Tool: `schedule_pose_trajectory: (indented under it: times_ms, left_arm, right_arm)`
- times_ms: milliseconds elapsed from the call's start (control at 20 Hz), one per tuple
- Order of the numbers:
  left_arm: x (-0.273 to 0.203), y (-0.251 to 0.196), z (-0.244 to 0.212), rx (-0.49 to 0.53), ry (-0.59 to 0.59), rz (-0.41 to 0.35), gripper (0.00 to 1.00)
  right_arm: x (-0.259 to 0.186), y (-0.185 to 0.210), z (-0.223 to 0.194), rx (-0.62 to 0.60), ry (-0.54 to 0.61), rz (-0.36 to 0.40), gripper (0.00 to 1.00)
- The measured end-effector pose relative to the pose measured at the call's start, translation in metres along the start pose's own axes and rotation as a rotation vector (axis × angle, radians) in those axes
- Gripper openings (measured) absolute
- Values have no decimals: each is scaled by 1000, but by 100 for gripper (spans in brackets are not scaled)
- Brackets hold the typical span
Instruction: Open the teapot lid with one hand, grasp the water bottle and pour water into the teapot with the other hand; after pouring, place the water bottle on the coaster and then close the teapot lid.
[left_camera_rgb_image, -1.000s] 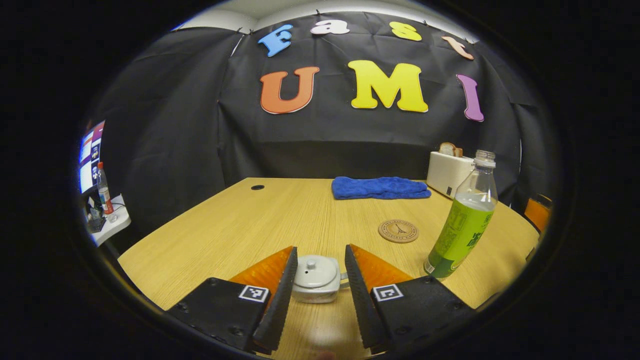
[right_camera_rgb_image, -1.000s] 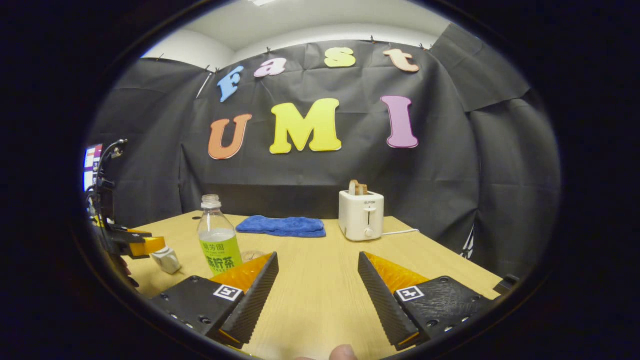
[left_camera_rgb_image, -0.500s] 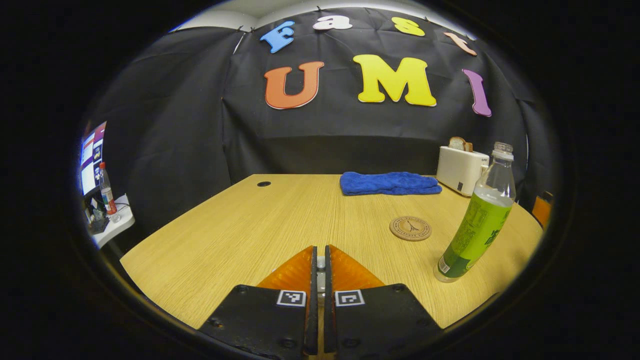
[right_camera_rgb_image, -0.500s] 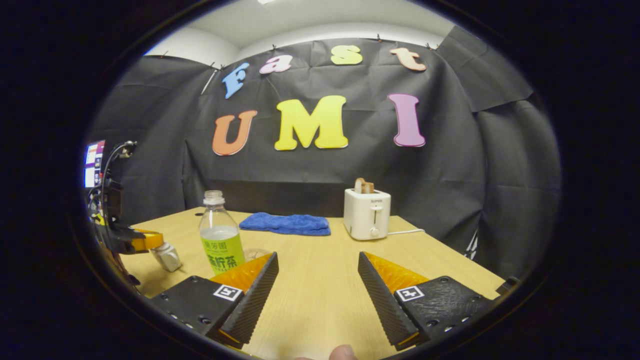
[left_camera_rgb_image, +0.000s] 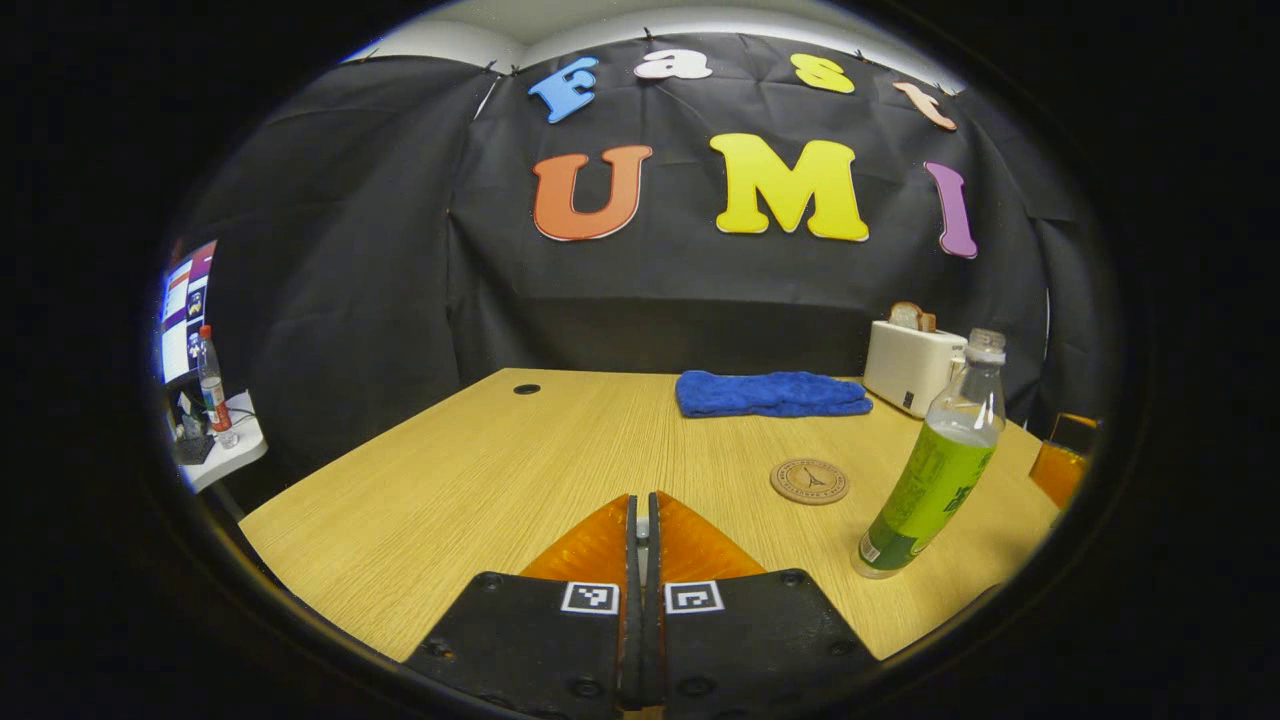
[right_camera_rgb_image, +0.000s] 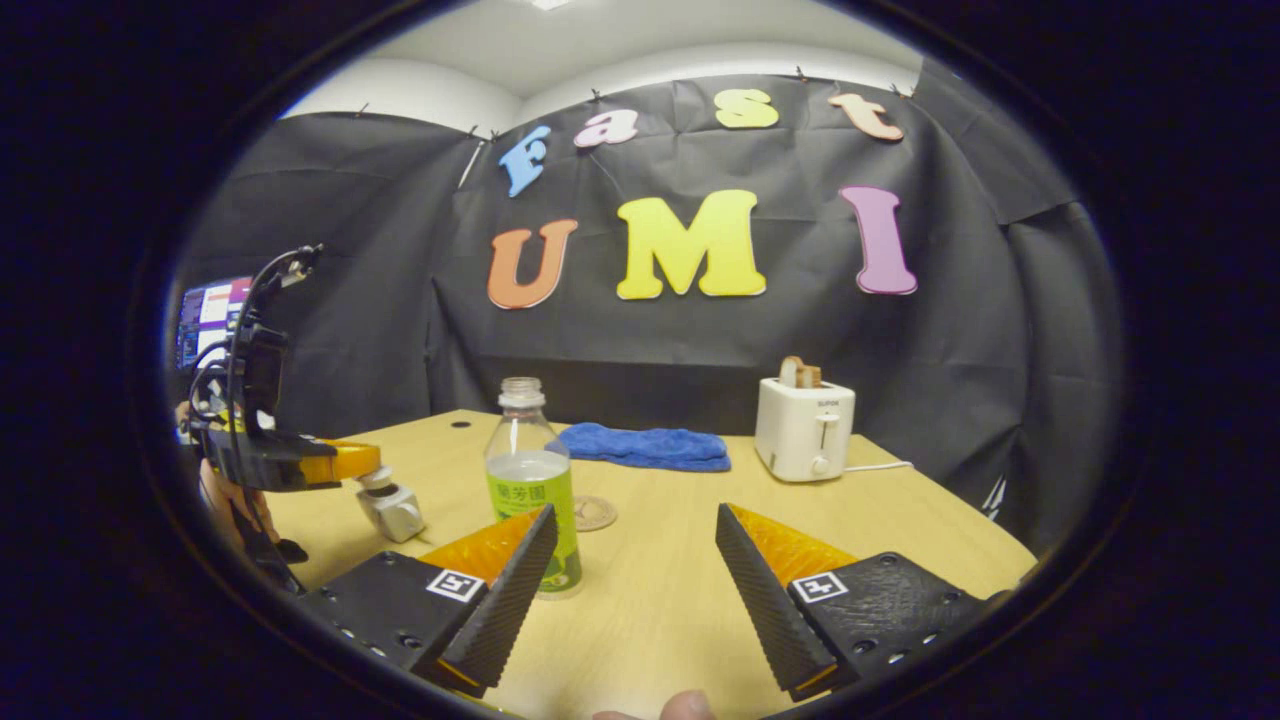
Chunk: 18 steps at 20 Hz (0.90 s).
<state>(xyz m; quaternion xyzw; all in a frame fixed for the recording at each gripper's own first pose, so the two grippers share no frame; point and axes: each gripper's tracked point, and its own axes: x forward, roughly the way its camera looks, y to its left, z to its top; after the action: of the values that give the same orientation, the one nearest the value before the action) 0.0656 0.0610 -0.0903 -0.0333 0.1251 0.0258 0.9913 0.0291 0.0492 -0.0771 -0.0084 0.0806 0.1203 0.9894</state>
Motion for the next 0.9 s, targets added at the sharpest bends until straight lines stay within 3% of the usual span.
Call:
schedule_pose_trajectory:
  times_ms: [100,300,650,900]
  left_arm:
    - [-9,0,8,-16,-21,-9,3]
    - [-25,0,15,-30,-43,-25,3]
    - [-46,12,13,-46,-54,-17,2]
    - [-49,16,13,-47,-74,-16,2]
  right_arm:
    - [4,19,-6,10,24,55,95]
    - [21,42,-12,5,45,92,96]
    - [69,61,-25,36,64,66,96]
    - [77,66,-33,79,91,75,93]
